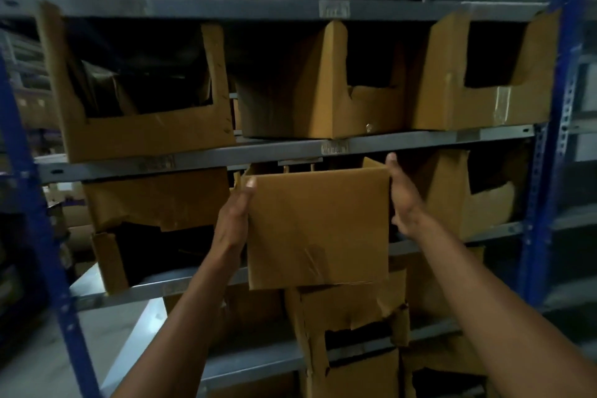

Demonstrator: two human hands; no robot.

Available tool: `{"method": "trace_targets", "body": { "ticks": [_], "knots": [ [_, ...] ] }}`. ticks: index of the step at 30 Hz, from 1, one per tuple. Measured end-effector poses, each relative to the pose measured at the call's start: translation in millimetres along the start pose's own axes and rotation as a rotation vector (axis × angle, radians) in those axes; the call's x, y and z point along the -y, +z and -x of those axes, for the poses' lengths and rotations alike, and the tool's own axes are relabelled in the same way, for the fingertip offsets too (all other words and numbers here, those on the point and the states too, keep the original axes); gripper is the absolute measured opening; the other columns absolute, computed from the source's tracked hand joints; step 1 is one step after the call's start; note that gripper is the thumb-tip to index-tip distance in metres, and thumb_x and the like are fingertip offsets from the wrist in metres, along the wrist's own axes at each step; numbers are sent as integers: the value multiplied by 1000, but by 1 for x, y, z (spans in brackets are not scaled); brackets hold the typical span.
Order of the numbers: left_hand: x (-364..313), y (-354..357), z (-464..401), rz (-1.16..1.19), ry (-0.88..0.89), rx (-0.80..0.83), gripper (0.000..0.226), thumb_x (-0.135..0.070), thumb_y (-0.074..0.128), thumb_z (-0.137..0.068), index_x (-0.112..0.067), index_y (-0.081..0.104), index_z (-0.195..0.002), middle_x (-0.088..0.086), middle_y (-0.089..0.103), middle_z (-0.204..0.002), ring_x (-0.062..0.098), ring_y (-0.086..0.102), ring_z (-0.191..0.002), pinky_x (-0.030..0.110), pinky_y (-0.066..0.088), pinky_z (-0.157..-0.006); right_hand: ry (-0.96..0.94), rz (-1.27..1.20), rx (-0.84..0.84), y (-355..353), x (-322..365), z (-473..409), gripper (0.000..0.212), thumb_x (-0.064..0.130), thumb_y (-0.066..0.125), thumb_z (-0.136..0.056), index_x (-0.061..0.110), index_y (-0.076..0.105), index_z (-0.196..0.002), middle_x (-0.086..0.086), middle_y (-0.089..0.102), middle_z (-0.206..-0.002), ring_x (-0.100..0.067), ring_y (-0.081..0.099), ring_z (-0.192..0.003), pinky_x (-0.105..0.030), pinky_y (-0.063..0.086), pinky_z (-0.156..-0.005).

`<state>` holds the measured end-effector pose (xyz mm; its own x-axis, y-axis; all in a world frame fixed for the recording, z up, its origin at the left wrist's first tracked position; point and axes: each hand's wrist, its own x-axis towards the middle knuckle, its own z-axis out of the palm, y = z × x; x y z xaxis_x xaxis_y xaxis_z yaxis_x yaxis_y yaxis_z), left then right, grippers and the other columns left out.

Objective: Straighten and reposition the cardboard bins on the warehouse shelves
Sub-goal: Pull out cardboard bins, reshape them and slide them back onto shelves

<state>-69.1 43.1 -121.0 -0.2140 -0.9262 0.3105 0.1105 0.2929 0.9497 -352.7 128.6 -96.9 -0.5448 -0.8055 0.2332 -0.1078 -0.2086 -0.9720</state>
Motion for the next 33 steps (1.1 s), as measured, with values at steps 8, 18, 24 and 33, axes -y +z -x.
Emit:
{"method": "trace_targets", "body": {
  "ticks": [8, 18, 24, 33],
  "knots": [
    [-23, 28, 88, -243, 11, -294, 105, -103, 45, -63, -30, 59, -137, 3, 64, -126, 30, 62, -116, 63, 49, -106, -27, -11, -23, -52, -4, 63, 50, 65, 51, -98, 21, 70, -112, -8, 69, -108, -24, 63, -97, -36, 44, -72],
    [-61, 69, 198, -47, -62, -453, 38, -58, 75, -89, -22, 73, -98, 6, 70, -105, 31, 65, -106, 58, 50, -104, -48, -33, 79, -109, 15, 163, 41, 43, 56, -99, 4, 66, -92, -21, 65, -93, -28, 62, -88, -33, 38, -68],
    [-77, 61, 290, -84, -98, -468, 24, -40, 68, -98, -19, 68, -86, 3, 64, -88, 25, 61, -86, 51, 47, -87, -85, -12, -6, -148, 3, 255, 49, 43, 55, -100, -4, 67, -97, -17, 64, -80, -27, 63, -74, -36, 47, -69],
    [-95, 27, 436, -29, -154, -456, 27, -45, 63, -91, -19, 72, -97, 8, 72, -102, 34, 66, -103, 68, 51, -100, -123, 54, -94, -164, 24, 427, 45, 45, 55, -97, 4, 71, -90, -28, 66, -89, -28, 62, -74, -39, 48, -68]
  ]
}}
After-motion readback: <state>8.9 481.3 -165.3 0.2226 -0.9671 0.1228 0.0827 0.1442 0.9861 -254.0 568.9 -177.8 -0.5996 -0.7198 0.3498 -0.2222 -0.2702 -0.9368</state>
